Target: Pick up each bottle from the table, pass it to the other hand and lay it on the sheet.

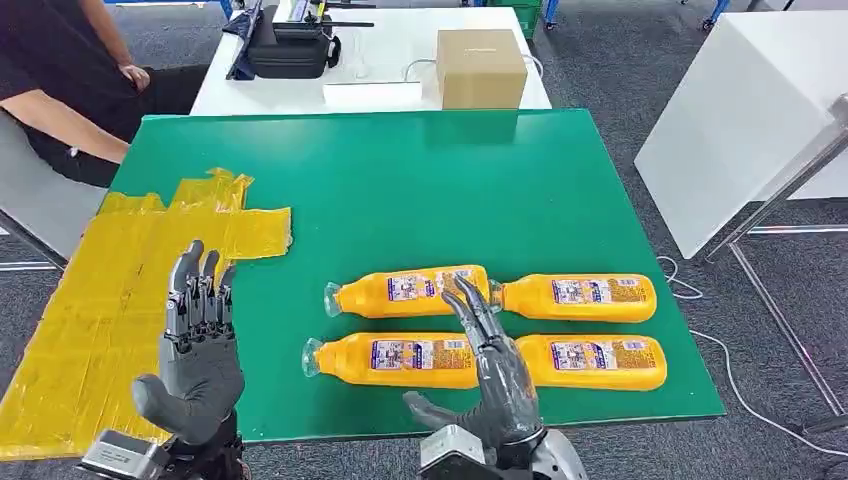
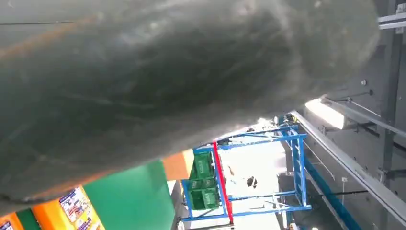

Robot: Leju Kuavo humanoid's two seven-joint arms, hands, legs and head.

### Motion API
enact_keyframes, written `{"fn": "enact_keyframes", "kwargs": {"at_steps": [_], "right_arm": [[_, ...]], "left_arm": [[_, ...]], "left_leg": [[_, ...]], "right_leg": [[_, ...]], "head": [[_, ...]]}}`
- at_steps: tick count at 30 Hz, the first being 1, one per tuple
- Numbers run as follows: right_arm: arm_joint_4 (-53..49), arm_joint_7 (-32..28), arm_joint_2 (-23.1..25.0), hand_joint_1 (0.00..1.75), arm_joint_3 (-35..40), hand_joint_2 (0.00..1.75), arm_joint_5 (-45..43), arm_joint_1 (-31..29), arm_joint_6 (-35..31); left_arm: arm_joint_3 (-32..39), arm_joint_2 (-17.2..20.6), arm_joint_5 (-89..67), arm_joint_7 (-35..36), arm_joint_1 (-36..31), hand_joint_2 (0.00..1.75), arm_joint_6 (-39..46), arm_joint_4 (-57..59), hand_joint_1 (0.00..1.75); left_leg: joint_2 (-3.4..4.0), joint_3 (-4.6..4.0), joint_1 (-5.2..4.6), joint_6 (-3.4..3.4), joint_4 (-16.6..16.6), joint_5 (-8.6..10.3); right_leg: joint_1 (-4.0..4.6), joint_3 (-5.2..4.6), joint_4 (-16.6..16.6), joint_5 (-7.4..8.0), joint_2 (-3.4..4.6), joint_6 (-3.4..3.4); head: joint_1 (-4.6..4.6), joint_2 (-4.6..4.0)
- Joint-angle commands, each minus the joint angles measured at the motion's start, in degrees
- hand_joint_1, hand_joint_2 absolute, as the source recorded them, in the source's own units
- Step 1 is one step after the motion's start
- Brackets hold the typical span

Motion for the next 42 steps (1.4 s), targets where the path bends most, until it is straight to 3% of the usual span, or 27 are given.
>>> {"fn": "enact_keyframes", "kwargs": {"at_steps": [1,8,20,35,42], "right_arm": [[4.4,8.3,-1.6,0.00,1.2,1.75,6.8,-2.4,2.2],[9.2,14.7,-0.6,0.00,-0.2,1.75,11.0,-4.5,3.8],[8.8,15.1,-0.7,0.00,-0.7,1.75,10.4,-4.6,4.6],[19.9,16.3,1.1,0.00,-1.1,1.75,9.1,-12.1,12.6],[21.3,16.4,1.3,0.00,-1.0,1.75,9.0,-13.1,12.8]], "left_arm": [[2.6,-0.8,-0.2,0.6,0.0,0.00,-0.8,0.8,0.00],[2.6,-1.0,-0.3,1.4,-0.7,0.00,-1.7,0.8,0.00],[2.5,-0.9,-0.2,1.4,-0.7,0.00,-1.9,0.9,0.00],[2.9,-1.3,1.2,1.8,-1.8,0.00,-3.4,1.4,0.00],[2.9,-1.7,1.0,2.0,-1.8,0.00,-3.8,1.1,0.00]], "left_leg": [[0.15,0.39,0.08,-0.13,-0.1,-0.12],[0.21,0.42,0.08,-0.15,-0.1,-0.10],[0.09,0.28,0.05,-0.11,-0.1,-0.08],[0.19,0.44,0.07,-0.15,-0.1,-0.09],[0.04,0.13,0.03,-0.06,0.0,-0.01]], "right_leg": [[0.09,0.38,-0.1,-0.06,0.05,-0.08],[0.09,0.39,-0.2,-0.03,0.11,-0.09],[0.06,0.26,-0.1,-0.04,0.01,-0.06],[0.08,0.40,-0.2,-0.03,0.09,-0.09],[0.03,0.12,0.0,0.00,0.00,-0.03]], "head": [[-0.02,0.00],[-0.02,0.00],[-0.02,0.00],[-0.02,0.00],[0.00,0.00]]}}
